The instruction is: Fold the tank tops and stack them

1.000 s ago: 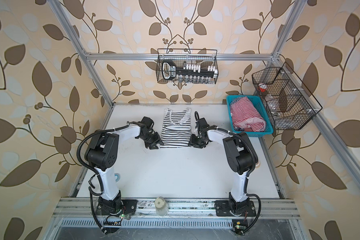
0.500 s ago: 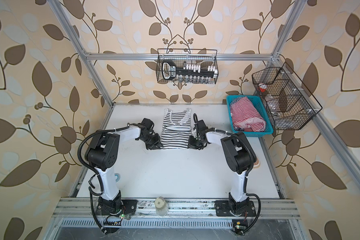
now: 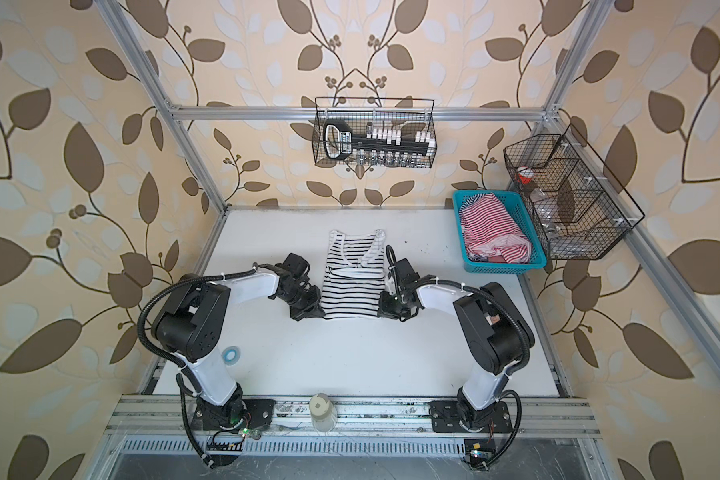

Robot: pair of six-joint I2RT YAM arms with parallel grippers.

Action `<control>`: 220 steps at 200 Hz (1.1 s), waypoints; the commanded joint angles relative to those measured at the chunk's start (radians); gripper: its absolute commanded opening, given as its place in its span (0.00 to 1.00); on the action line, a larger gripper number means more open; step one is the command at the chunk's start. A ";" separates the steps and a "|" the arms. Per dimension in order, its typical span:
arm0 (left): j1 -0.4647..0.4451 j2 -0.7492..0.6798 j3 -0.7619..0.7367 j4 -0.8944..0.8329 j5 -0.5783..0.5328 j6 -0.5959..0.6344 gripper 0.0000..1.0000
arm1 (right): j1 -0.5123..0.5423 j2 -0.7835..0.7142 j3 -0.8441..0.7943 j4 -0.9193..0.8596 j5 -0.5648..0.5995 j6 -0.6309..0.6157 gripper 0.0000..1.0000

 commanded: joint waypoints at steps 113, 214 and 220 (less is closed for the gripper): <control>-0.135 -0.544 -0.206 -0.170 -0.170 -0.170 0.00 | 0.245 -0.522 -0.220 -0.082 0.209 0.239 0.00; -0.129 -0.487 0.056 -0.277 -0.235 -0.100 0.00 | 0.152 -0.511 -0.038 -0.161 0.166 0.153 0.00; -0.128 -0.474 0.070 -0.270 -0.233 -0.097 0.00 | 0.139 -0.505 -0.028 -0.160 0.158 0.145 0.00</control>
